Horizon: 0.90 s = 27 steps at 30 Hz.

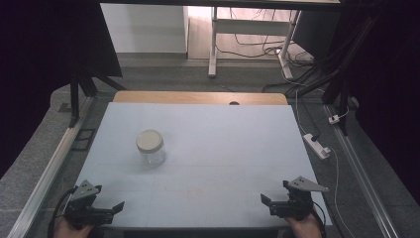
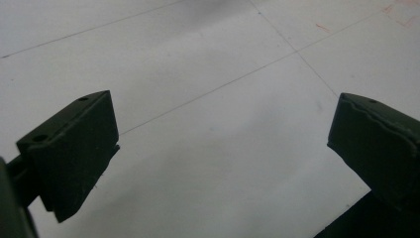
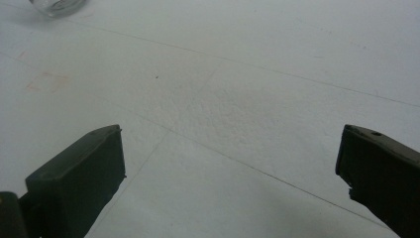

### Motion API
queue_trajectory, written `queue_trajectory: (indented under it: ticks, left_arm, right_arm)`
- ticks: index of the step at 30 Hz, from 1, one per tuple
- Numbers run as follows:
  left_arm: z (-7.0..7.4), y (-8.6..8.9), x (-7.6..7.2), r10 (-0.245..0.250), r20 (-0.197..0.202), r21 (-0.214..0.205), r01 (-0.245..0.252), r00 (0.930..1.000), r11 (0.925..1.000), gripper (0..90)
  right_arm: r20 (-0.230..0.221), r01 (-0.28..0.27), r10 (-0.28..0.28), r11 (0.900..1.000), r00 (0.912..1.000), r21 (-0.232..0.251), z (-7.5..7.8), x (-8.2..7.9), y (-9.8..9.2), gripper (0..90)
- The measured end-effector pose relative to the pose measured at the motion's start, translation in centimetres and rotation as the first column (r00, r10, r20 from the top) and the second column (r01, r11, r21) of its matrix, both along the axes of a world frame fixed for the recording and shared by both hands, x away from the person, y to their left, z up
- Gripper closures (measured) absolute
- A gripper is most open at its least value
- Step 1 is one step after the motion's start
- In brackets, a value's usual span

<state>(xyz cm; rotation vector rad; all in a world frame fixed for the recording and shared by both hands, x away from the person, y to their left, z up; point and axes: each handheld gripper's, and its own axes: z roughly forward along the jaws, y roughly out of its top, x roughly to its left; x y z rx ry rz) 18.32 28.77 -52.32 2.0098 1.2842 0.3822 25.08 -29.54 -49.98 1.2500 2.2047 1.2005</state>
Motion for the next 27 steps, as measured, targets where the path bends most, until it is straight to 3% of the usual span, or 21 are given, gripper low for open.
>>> queue_trajectory:
  ticks: [8, 12, 27]
  left_arm:
    - [-0.09, -0.12, 0.18, -0.025, -0.019, 0.008, 0.025, 0.9995, 0.9997, 0.4]
    - [-0.13, 0.09, 0.28, -0.01, -0.033, -0.012, 0.01, 0.9994, 0.9999, 0.2]
    - [-0.17, 0.25, 0.42, 0.002, -0.049, -0.026, -0.003, 0.9988, 0.9996, 0.0]
  right_arm:
    - [-0.019, 0.006, -0.007, 0.9997, 0.9998, -0.022, 0.09, -0.17, 0.2, 0.0]
    - [-0.025, -0.003, 0.003, 0.9999, 0.9997, -0.013, 0.06, -0.11, 0.15, 0.0]
    - [-0.031, -0.035, 0.034, 0.9991, 0.9989, -0.025, 0.0, -0.08, 0.33, 0.0]
